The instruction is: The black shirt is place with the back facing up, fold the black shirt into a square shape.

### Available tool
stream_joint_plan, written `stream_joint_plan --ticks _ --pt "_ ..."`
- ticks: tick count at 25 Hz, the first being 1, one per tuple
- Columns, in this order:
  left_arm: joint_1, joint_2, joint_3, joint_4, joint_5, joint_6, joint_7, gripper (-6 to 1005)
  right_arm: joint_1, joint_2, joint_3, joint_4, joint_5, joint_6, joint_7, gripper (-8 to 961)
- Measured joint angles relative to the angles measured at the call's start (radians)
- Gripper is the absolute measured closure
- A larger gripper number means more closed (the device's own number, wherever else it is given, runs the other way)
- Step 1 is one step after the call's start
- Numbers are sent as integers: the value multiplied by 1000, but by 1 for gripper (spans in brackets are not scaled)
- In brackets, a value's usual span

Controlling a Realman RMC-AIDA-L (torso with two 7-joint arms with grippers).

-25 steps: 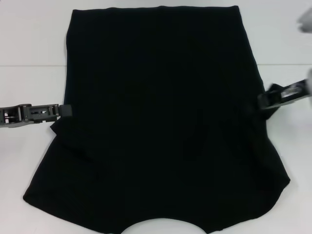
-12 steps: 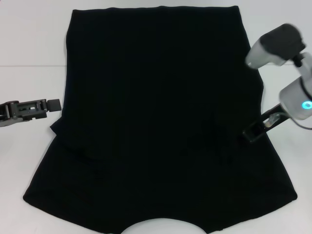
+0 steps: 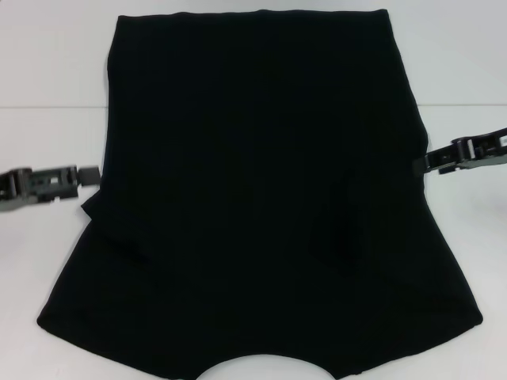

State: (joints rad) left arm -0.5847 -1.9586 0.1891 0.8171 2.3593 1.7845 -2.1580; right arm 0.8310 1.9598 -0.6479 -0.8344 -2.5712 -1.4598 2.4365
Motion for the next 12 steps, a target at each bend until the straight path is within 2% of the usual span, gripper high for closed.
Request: stream_joint_plan --ticks 3,7,12 --pt "2 12 16 32 99 59 -71 93 -8 -23 38 37 23 -8 28 396" --pt "24 16 16 141 236 166 -141 92 -17 -31 66 41 55 -14 64 269" --pt "45 3 23 169 319 148 -181 110 -19 -35 98 46 88 -15 67 274"
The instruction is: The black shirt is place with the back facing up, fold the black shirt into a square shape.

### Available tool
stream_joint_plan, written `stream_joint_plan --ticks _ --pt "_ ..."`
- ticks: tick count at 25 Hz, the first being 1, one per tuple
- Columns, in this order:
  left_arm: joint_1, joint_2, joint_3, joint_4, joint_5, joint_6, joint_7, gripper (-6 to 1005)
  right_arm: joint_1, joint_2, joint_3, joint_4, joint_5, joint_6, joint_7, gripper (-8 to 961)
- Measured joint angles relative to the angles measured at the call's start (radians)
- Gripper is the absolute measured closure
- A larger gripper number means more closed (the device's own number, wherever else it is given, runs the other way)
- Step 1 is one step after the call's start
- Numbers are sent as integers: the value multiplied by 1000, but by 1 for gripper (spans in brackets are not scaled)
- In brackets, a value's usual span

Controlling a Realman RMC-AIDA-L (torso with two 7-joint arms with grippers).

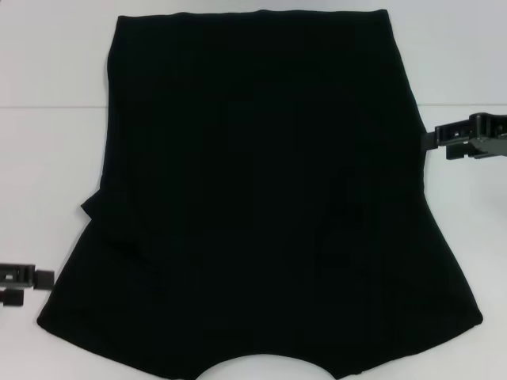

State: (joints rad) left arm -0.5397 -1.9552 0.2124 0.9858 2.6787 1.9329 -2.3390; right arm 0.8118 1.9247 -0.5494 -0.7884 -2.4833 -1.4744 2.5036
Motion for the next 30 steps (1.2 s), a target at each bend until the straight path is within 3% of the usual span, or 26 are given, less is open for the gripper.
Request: stream_joint_plan --ticks 11,30 --pt "17 -36 67 -92 20 -185 -62 155 -3 0 4 0 25 5 -3 281" --pt "-10 -47 104 -151 44 -253 -69 156 -12 -7 7 -2 26 16 -8 284"
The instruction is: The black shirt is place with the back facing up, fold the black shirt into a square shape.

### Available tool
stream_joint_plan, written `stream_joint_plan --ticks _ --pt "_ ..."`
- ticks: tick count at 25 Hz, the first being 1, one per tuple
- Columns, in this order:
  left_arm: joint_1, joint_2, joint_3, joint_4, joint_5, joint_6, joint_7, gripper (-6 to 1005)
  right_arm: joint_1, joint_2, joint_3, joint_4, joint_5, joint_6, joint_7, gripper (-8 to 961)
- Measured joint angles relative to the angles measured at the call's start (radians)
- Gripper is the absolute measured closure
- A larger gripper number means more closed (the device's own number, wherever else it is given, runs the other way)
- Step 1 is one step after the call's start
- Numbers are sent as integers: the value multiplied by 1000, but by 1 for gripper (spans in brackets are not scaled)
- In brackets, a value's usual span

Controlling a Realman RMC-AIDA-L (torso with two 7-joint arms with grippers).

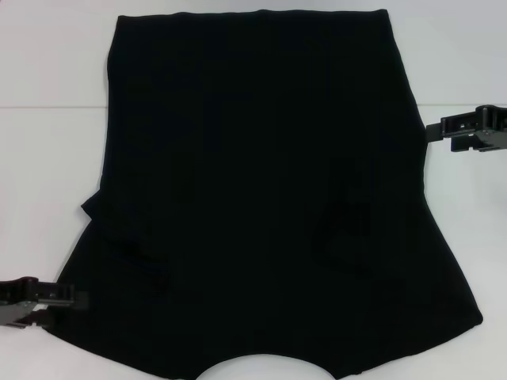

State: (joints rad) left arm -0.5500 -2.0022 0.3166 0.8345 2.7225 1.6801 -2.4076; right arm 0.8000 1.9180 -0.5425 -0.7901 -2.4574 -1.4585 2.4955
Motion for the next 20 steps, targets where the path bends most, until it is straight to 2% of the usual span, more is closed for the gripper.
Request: stream_joint_plan --ticks 7,14,20 --pt "-21 -5 24 -11 -5 -5 2 156 -4 -1 1 0 0 -1 -3 286" --pt "9 2 3 54 -7 20 -13 155 -18 -4 1 0 17 -6 -3 287" --pt "21 -3 5 65 -3 7 -21 155 -24 -4 1 0 22 -8 -3 288"
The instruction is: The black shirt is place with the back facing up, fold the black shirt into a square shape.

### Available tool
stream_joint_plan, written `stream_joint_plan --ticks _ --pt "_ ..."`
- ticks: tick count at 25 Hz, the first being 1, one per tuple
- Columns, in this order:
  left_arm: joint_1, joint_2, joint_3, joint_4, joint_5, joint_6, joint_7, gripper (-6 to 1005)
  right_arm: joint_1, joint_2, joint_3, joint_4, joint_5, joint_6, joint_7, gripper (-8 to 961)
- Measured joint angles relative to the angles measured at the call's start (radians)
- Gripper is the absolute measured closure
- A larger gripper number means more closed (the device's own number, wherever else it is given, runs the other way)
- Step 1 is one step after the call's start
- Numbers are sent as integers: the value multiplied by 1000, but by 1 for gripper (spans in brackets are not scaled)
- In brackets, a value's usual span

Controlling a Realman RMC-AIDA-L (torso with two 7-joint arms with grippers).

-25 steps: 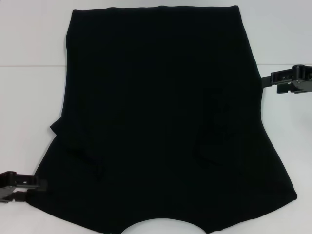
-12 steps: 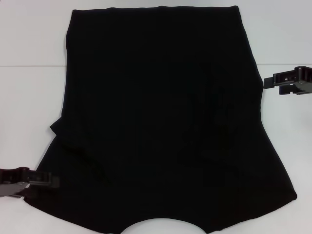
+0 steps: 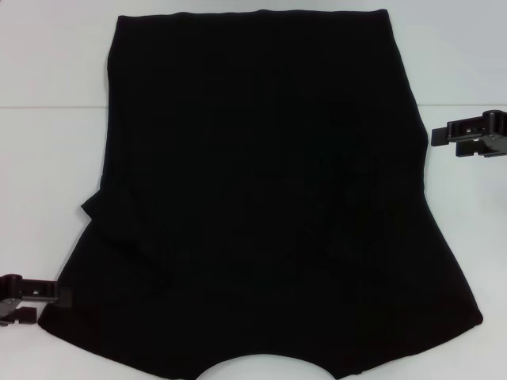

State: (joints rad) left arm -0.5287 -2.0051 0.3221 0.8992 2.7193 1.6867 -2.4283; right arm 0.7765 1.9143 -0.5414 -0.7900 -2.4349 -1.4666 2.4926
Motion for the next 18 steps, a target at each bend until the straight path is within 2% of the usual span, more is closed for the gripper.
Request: stream_joint_plan --ticks 9,18 --pt "1 -5 10 -21 2 -10 6 155 0 0 0 0 1 0 0 289" --pt "-21 -23 23 -22 -6 -4 13 156 -4 -2 0 0 1 -3 -1 291"
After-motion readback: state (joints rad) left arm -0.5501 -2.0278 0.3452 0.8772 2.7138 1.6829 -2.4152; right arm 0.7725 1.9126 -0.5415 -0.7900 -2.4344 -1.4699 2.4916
